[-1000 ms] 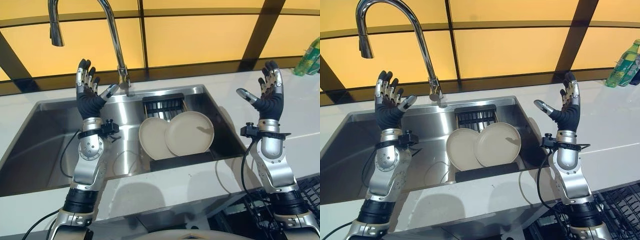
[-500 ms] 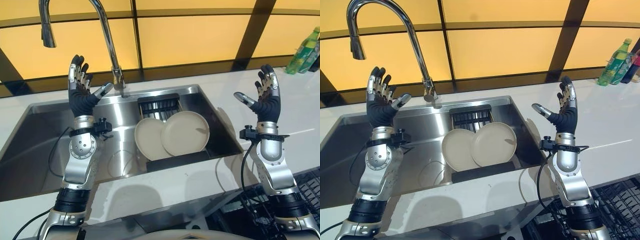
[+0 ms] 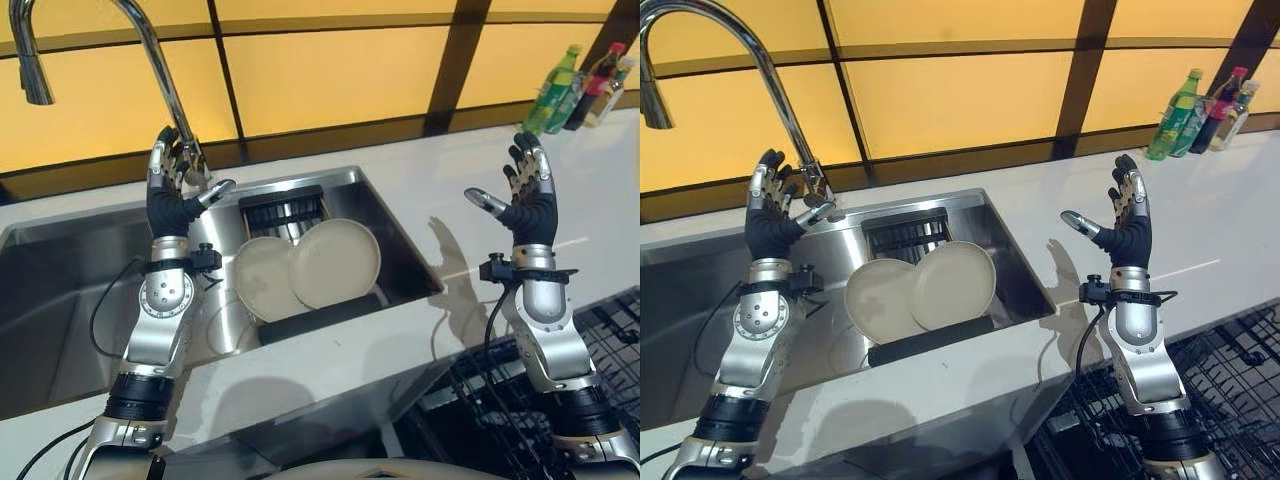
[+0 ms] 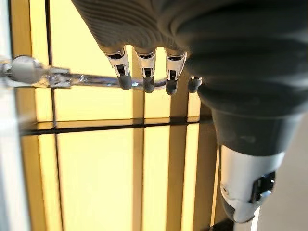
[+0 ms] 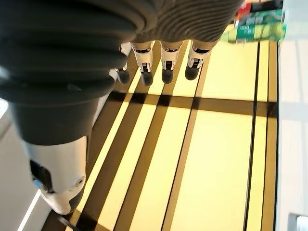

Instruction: Pick up plates and place into dishwasher.

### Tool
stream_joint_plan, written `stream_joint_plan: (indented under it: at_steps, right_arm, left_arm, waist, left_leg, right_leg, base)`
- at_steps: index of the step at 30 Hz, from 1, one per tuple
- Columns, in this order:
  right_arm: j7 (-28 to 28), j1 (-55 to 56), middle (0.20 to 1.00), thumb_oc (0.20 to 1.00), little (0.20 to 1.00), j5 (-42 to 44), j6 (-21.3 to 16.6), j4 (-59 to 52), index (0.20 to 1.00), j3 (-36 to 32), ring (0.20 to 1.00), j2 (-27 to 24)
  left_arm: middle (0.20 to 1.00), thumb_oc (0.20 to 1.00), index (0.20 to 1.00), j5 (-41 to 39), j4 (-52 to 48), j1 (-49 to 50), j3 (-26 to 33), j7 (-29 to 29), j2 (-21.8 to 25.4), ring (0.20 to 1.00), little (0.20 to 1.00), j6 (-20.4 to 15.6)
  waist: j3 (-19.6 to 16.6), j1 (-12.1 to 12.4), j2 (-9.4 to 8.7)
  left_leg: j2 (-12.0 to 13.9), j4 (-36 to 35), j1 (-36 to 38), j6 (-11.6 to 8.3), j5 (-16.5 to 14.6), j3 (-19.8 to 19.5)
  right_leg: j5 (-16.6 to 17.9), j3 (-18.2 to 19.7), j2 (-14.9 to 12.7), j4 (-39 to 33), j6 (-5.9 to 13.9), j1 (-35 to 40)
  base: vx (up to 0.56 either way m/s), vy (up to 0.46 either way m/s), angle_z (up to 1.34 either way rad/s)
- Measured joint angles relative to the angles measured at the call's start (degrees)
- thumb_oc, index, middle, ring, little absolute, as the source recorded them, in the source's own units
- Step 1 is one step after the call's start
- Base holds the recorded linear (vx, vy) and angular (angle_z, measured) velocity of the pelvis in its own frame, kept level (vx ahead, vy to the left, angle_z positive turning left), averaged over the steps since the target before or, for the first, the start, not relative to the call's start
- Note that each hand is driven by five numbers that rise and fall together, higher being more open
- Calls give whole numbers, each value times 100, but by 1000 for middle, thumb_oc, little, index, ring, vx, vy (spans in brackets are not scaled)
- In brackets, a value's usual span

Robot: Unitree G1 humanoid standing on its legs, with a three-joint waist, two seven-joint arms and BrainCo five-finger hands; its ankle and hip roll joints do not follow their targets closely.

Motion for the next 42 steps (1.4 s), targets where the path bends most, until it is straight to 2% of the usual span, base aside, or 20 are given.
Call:
stream_joint_plan:
  at_steps: [1, 2, 5, 9, 10, 16, 20, 24, 28, 33, 37, 42]
  right_arm:
    - [-11, -77, 1000, 1000, 1000, 2, 17, 9, 1000, 5, 1000, -159]
    - [-10, -97, 1000, 1000, 1000, 2, 65, 14, 1000, 28, 1000, -192]
    - [61, -66, 1000, 1000, 1000, 5, 141, 17, 1000, 119, 1000, -170]
    - [156, -55, 1000, 1000, 1000, 12, 147, 16, 1000, 114, 1000, -154]
    - [174, -55, 1000, 1000, 1000, 44, 163, 15, 1000, 119, 1000, -153]
    - [197, -57, 1000, 1000, 1000, 128, 346, 16, 1000, 146, 1000, -191]
    - [224, -55, 1000, 1000, 1000, 208, 355, 90, 1000, 162, 1000, -237]
    - [320, -59, 1000, 1000, 1000, 226, 357, 100, 1000, 156, 1000, -331]
    - [395, -65, 1000, 1000, 1000, 229, 358, 112, 1000, 160, 1000, -523]
    - [426, -79, 1000, 1000, 1000, 330, 371, 118, 1000, 154, 1000, -602]
    - [449, -79, 1000, 1000, 1000, 332, 373, 117, 1000, 155, 1000, -604]
    - [452, -81, 1000, 1000, 1000, 330, 383, 118, 1000, 155, 1000, -630]
  left_arm:
    - [1000, 1000, 1000, 16, 38, -118, -51, -32, 53, 1000, 1000, 12]
    - [1000, 1000, 1000, 118, 76, -187, -71, -43, 149, 1000, 1000, 21]
    - [1000, 1000, 1000, 430, 431, -300, -137, -69, 442, 1000, 1000, 48]
    - [1000, 1000, 1000, 579, 812, -322, -207, -189, 706, 1000, 1000, 124]
    - [1000, 1000, 1000, 656, 923, -357, -236, -280, 739, 1000, 1000, 126]
    - [1000, 1000, 1000, 669, 1808, -748, -384, -784, 899, 1000, 1000, 210]
    - [1000, 1000, 1000, 664, 2281, -874, -483, -1065, 1250, 1000, 1000, 174]
    - [1000, 1000, 1000, 663, 2666, -895, -513, -1271, 1281, 1000, 1000, 164]
    - [1000, 1000, 1000, 761, 3089, -1033, -909, -1427, 1284, 1000, 1000, 303]
    - [1000, 1000, 1000, 772, 3347, -1141, -1038, -1844, 1284, 1000, 1000, 454]
    - [1000, 1000, 1000, 528, 3347, -1208, -1110, -2231, 1283, 1000, 1000, 442]
    - [1000, 1000, 1000, 120, 3361, -1361, -1173, -2540, 1282, 1000, 1000, 342]
  waist:
    - [68, -4, 134]
    - [85, 40, 150]
    - [164, -169, 46]
    - [163, -351, 124]
    - [167, -439, 169]
    - [274, -572, 372]
    - [326, -686, 460]
    - [418, -791, 601]
    - [557, -905, 722]
    - [720, -955, 746]
    - [750, -931, 742]
    - [984, -950, 764]
  left_leg:
    - [-125, -192, 23, -46, -189, -170]
    - [-179, -204, 7, -26, -194, -127]
    - [-305, -414, 145, 61, -110, 48]
    - [-280, -666, 434, 58, -96, 200]
    - [-292, -701, 467, -30, -34, 212]
    - [-288, -856, 635, -35, -31, 473]
    - [-326, -922, 635, -33, -32, 589]
    - [-371, -944, 620, -16, -24, 647]
    - [-418, -952, 610, 2, -20, 669]
    - [-443, -955, 619, 14, -20, 728]
    - [-452, -954, 619, 14, -20, 726]
    - [-494, -943, 617, 40, -9, 724]
  right_leg:
    - [11, 97, 44, 70, 41, -150]
    - [43, 240, 23, 152, 90, -277]
    - [112, 245, -107, 91, 192, -235]
    - [147, 245, -72, -44, 234, -134]
    - [174, 275, -40, -43, 210, -133]
    - [165, 406, 8, -40, 217, -155]
    - [164, 521, -6, -41, 247, -244]
    - [157, 571, -24, -41, 301, -310]
    - [195, 644, -54, -41, 298, -347]
    - [204, 667, -73, -40, 312, -365]
    - [205, 666, -82, -39, 315, -361]
    - [221, 675, -129, -39, 339, -357]
  base:
    - [55, 135, -60]
    - [77, 157, -57]
    - [140, 145, -25]
    - [166, 97, -19]
    - [108, 97, -11]
    - [58, 98, -17]
    - [50, 80, -11]
    - [56, 72, -8]
    - [46, 75, -7]
    - [60, 40, -4]
    - [45, 35, 1]
    - [8, 59, 1]
